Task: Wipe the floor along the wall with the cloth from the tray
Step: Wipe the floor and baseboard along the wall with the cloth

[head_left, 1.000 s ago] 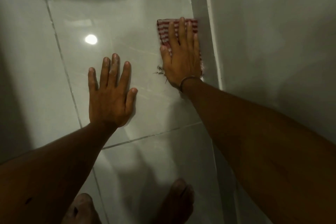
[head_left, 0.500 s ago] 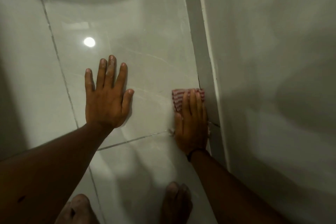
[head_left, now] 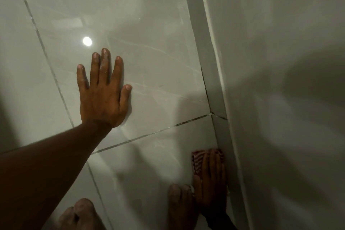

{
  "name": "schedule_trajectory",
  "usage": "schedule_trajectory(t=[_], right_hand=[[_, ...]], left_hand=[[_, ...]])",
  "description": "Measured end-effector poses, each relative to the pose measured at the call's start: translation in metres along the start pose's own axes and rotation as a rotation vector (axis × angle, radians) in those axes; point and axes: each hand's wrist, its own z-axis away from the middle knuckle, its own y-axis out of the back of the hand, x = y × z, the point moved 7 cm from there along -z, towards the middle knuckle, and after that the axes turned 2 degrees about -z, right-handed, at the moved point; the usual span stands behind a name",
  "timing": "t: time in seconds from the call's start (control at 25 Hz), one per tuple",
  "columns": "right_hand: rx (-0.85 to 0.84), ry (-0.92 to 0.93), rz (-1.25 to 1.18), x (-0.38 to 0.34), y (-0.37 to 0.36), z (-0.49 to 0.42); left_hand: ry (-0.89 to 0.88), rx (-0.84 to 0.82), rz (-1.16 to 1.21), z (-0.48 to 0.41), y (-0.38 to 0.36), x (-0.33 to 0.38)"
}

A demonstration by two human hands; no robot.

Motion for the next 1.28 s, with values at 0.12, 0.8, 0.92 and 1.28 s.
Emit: schedule_trajectory(t=[0.12, 0.8, 0.92, 1.28], right_hand=[[-0.016, 0.039, -0.007, -0.014, 0.009, -0.020], [0.147, 0.239, -0.125, -0.184, 0.133, -0.368], [0.169, 0.218, -0.084, -0.143, 0.110, -0.281], [-0.075, 0.083, 0.015, -0.039, 0.031, -0.072]], left_hand=[[-0.008, -0.002, -0.004, 0.000, -0.001, -0.001], [-0.003, -0.008, -0.031, -0.002, 0.000, 0.000], [0.000, -0.008, -0.029, -0.002, 0.000, -0.001], [-0.006, -0.004, -0.067, -0.001, 0.000, 0.000]])
